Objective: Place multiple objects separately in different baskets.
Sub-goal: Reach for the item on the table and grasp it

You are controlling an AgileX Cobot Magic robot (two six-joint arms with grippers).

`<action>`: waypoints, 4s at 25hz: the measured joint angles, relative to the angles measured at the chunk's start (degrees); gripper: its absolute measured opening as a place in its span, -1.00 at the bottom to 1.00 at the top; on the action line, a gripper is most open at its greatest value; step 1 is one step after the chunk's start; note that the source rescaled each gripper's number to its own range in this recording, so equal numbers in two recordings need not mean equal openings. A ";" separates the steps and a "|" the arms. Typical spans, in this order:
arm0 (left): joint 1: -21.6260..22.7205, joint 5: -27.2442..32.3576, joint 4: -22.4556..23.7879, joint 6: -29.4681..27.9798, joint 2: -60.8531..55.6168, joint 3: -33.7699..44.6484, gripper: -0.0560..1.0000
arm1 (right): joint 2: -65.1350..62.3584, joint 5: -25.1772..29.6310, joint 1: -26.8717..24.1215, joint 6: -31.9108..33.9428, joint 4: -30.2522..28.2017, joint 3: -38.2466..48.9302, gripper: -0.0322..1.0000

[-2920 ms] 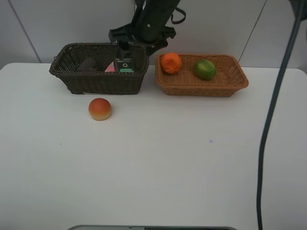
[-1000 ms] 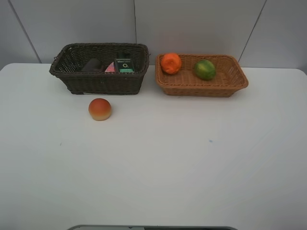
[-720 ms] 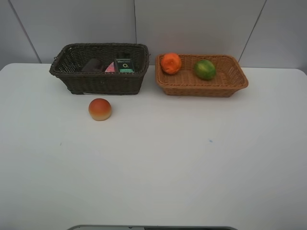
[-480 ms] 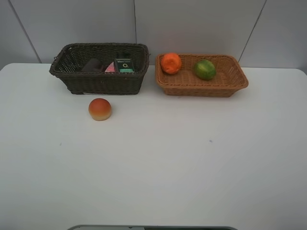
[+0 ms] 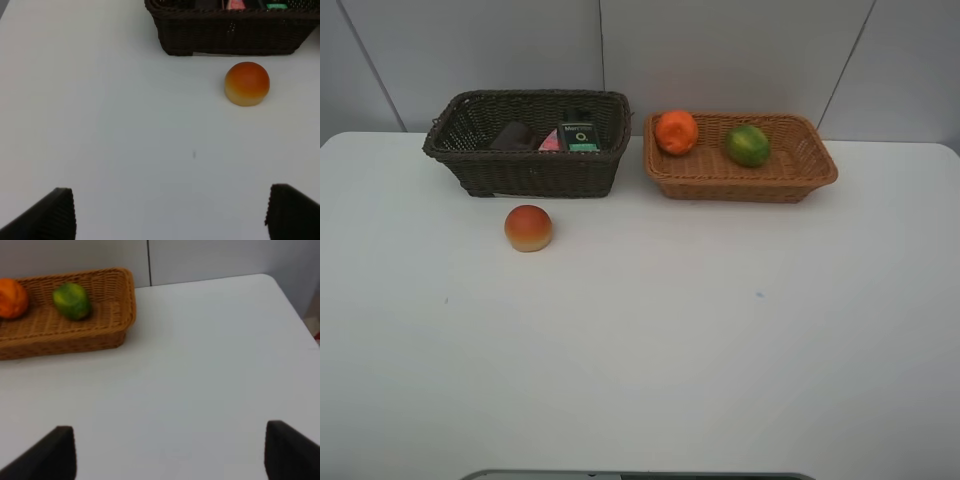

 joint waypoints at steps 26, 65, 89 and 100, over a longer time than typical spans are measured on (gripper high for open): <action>-0.45 0.00 0.00 0.00 0.00 0.00 0.86 | -0.05 -0.02 -0.18 0.00 -0.07 0.00 0.54; -3.69 -14.33 0.87 1.99 69.58 -18.83 0.86 | -0.05 -0.07 -0.18 0.00 -0.07 0.00 0.54; -21.10 -23.02 5.95 -14.15 108.43 -40.78 0.86 | -0.05 -0.07 -0.18 0.00 -0.07 0.00 0.54; -21.10 -29.19 7.23 -14.15 111.31 -40.83 1.00 | -0.05 -0.07 -0.18 0.00 -0.07 0.00 0.54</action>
